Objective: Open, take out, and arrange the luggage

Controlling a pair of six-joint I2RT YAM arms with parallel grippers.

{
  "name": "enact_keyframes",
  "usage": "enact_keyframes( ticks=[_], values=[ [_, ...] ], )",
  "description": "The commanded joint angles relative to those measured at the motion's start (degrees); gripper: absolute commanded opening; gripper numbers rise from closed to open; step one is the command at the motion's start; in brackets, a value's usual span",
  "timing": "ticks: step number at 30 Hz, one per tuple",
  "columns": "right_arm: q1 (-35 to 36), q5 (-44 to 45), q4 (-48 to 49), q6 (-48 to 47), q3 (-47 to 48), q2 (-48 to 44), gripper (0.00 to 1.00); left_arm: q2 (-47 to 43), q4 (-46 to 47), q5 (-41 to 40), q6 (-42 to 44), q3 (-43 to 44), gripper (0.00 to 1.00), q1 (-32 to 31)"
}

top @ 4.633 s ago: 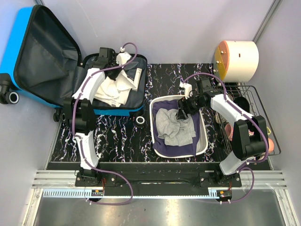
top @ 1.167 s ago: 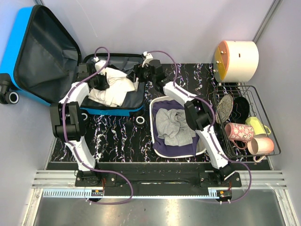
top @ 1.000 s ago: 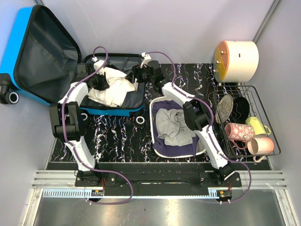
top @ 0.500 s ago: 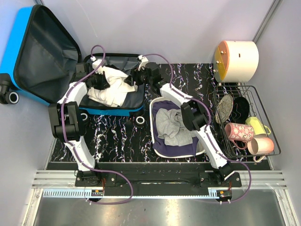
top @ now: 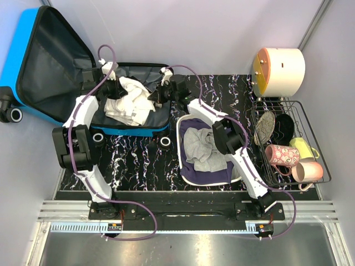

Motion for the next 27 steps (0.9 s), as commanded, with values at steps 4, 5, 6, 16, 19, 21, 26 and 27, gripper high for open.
enact_keyframes(
  ticks=[4, 5, 6, 16, 19, 21, 26, 27],
  values=[
    [2.17, -11.05, -0.31, 14.14, 2.53, -3.43, 0.0, -6.66, 7.65, 3.99, -5.08, 2.4, 0.0, 0.4],
    [2.35, -14.37, 1.79, 17.64, 2.36, -3.35, 0.0, -6.75, 7.91, 4.25, -5.08, 2.4, 0.0, 0.23],
    [2.61, -15.79, 2.51, 19.68, 2.44, -3.26, 0.0, -6.75, 7.92, 4.17, -5.08, 2.14, 0.0, 0.14],
    [2.44, -22.84, 7.11, 27.19, -7.92, -4.75, 0.0, -1.4, 8.8, -0.05, -2.8, 0.02, 0.0, -4.51],
    [1.21, -19.5, 1.48, 21.84, -8.28, -5.1, 0.07, 1.94, 4.67, -2.51, 0.71, 1.43, 0.0, -5.31],
    [0.6, -16.87, -0.56, 19.27, -8.54, -6.68, 0.15, 3.43, 1.86, -4.35, 2.03, 1.87, 0.0, -5.22],
    [0.16, -16.94, -2.14, 15.48, -9.25, -9.58, 0.45, 4.58, -2.27, 0.19, 4.76, 2.05, 0.03, -5.22],
    [0.16, -17.3, -2.15, 15.39, -9.34, -9.93, 0.54, 4.41, -2.63, 3.26, 4.5, 2.4, 0.03, -5.22]
  ],
)
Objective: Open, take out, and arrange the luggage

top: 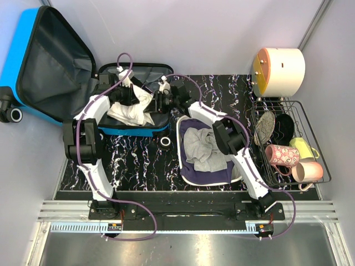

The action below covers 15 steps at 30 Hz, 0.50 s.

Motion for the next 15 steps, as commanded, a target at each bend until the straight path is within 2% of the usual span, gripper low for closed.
enact_keyframes(
  ticks=[1, 3, 5, 7, 10, 11, 14, 15],
  values=[
    [-0.39, -0.64, -1.77, -4.13, -0.83, -7.1, 0.56, -1.08, -2.08, 5.99, 2.12, 2.44, 0.05, 0.48],
    [-0.39, -1.0, -1.77, -4.74, -1.54, -8.32, 0.58, -1.87, -3.05, 8.55, 1.67, 3.14, 0.05, 0.04],
    [-0.39, -0.74, -1.86, -5.71, -2.68, -9.55, 0.59, -2.65, -3.84, 7.42, 1.76, 3.49, 0.02, -1.01],
    [-0.65, -0.47, -1.86, -6.41, -3.73, -10.35, 0.6, -2.84, -4.02, 7.14, 1.5, 3.67, 0.03, -1.28],
    [-1.01, -0.38, -1.86, -7.55, -4.87, -11.75, 0.6, -1.61, -7.96, 7.84, 0.62, 7.79, 0.26, -1.28],
    [-1.27, -0.47, -1.86, -7.82, -5.23, -12.54, 0.59, -0.74, -13.37, 10.02, 2.53, 12.33, 0.43, -1.28],
    [-1.53, -0.03, -1.25, -9.13, -7.25, -14.3, 0.55, -0.98, -20.87, 9.61, 3.96, 19.12, 0.6, -0.14],
    [-1.53, 0.06, -1.07, -9.83, -7.69, -14.91, 0.53, -1.34, -21.5, 8.73, 3.7, 20.01, 0.68, 0.82]
  ],
)
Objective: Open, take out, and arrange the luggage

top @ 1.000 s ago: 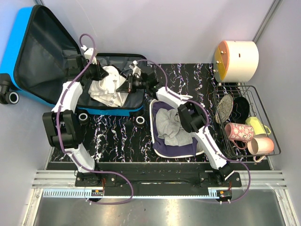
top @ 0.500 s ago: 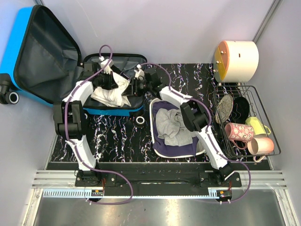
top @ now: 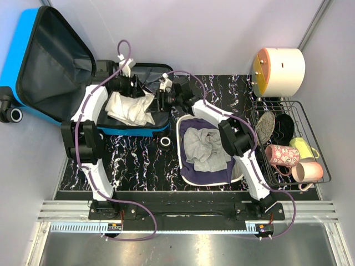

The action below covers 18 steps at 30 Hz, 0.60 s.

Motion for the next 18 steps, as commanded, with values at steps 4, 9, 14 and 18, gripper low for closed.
enact_keyframes(
  ticks=[4, 9, 14, 18],
  values=[
    [-0.75, 0.98, 4.53, -4.84, -3.07, -8.63, 0.53, -1.65, -10.76, -0.86, 3.65, 12.1, 0.87, 7.93],
    [0.92, 1.07, 6.39, -6.07, 3.51, -5.21, 0.58, 3.27, -13.15, -4.56, 6.57, 15.27, 0.99, 11.46],
    [3.73, 2.65, 5.86, -6.52, 16.07, 2.87, 0.6, 6.78, -11.83, -5.35, 5.86, 15.44, 0.99, 13.83],
    [5.05, 4.75, 2.97, -6.25, 27.66, 10.6, 0.62, 9.07, -10.95, -1.84, 4.63, 16.76, 0.99, 15.33]
  ],
)
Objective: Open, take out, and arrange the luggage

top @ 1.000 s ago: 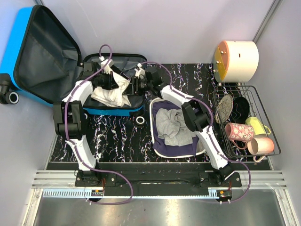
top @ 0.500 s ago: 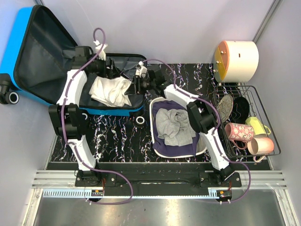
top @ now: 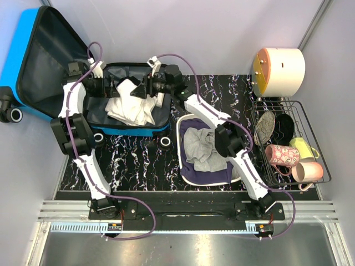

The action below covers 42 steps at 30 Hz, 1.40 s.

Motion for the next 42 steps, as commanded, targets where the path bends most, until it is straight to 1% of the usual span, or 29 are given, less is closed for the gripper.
enact_keyframes(
  ticks=[1, 2, 3, 4, 7, 8, 9, 11, 12, 16, 19, 21, 24, 25, 27, 29, 32, 33, 34, 35, 36, 38, 39, 42],
  values=[
    [2.43, 3.38, -2.1, -1.46, 8.87, 8.35, 0.62, 1.82, 0.59, 3.19, -0.79, 3.43, 0.99, 1.08],
    [2.52, 4.34, -3.33, -2.07, 9.58, 9.42, 0.61, 2.87, 0.42, 4.59, -1.14, 4.3, 0.99, 1.17],
    [2.52, 5.31, -7.17, -4.0, 10.11, 10.13, 0.6, 3.23, 0.15, 5.3, -0.97, 4.57, 0.99, 1.17],
    [2.43, 6.8, -8.78, -5.49, 9.94, 10.74, 0.58, 3.84, -0.02, 5.92, -0.79, 4.49, 0.99, 1.17],
    [2.17, 8.92, -14.58, -11.38, 6.61, 9.35, 0.53, 4.98, -0.02, 6.8, -0.44, 4.23, 0.99, 1.25],
    [2.17, 9.44, -16.6, -12.96, 6.07, 9.0, 0.5, 5.08, -0.03, 6.63, -0.44, 4.14, 0.99, 1.25],
    [2.08, 10.23, -20.88, -16.02, 5.72, 8.56, 0.48, 5.25, -0.03, 6.71, -0.18, 4.05, 0.99, 1.17],
    [1.99, 13.04, -24.33, -18.5, 5.11, 7.77, 0.42, 5.78, 0.06, 7.07, 0.44, 3.7, 0.99, 1.17],
    [1.56, 15.23, -26.44, -19.73, 4.23, 7.5, 0.41, 6.04, 0.32, 7.24, 0.35, 3.61, 0.99, 1.17],
    [0.41, 17.71, -29.53, -20.19, 5.71, 8.63, 0.39, 7.36, 1.03, 10.4, -0.7, 3.35, 0.99, 1.08],
    [0.41, 18.33, -31.29, -20.36, 9.31, 10.48, 0.39, 6.66, 1.03, 16.89, -0.71, 1.51, 0.99, 0.29],
    [0.41, 18.41, -31.38, -20.1, 10.37, 11.01, 0.39, 5.96, 1.03, 18.75, -0.44, -0.16, 0.99, -0.68],
    [0.32, 18.85, -31.38, -20.01, 10.11, 11.19, 0.39, 4.55, 1.03, 21.38, -0.26, -3.85, 0.9, -2.08],
    [0.32, 18.94, -31.38, -20.01, 9.76, 11.02, 0.39, 3.94, 0.94, 22.52, -0.61, -4.47, 0.84, -2.26],
    [0.32, 18.86, -31.38, -20.1, 9.06, 10.67, 0.39, 2.89, 0.94, 23.06, -0.62, -6.22, 0.77, -2.96],
    [0.32, 18.77, -31.21, -20.01, 9.06, 10.57, 0.39, 2.35, 1.03, 22.54, -0.61, -6.94, 0.72, -3.75],
    [0.32, 18.59, -30.94, -19.75, 9.5, 10.84, 0.39, 1.83, 0.94, 20.52, -0.79, -7.55, 0.71, -4.98],
    [0.32, 18.5, -30.94, -19.66, 9.5, 10.75, 0.39, 1.65, 1.2, 19.21, -0.96, -7.64, 0.63, -5.25],
    [0.32, 18.42, -30.86, -19.66, 9.58, 10.75, 0.39, 1.39, 1.29, 16.41, -0.88, -7.47, 0.53, -5.6],
    [0.32, 18.41, -30.85, -19.83, 9.67, 10.75, 0.4, 0.86, 1.47, 15.51, -0.97, -7.47, 0.43, -6.21],
    [0.32, 18.15, -30.77, -20.01, 9.59, 10.32, 0.4, 0.34, 2.25, 14.81, -1.23, -7.64, 0.23, -6.3],
    [0.32, 17.37, -30.51, -20.27, 9.24, 9.52, 0.42, -1.95, 3.13, 13.57, -1.93, -7.64, 0.1, -6.39],
    [0.15, 17.1, -30.33, -20.19, 8.89, 8.56, 0.43, -3.0, 3.23, 13.4, -2.54, -7.29, 0.01, -6.48],
    [-0.38, 15.26, -28.4, -19.05, 7.65, 5.84, 0.48, -6.6, 3.4, 11.55, -4.65, -6.07, 0.0, -6.57]
  ],
)
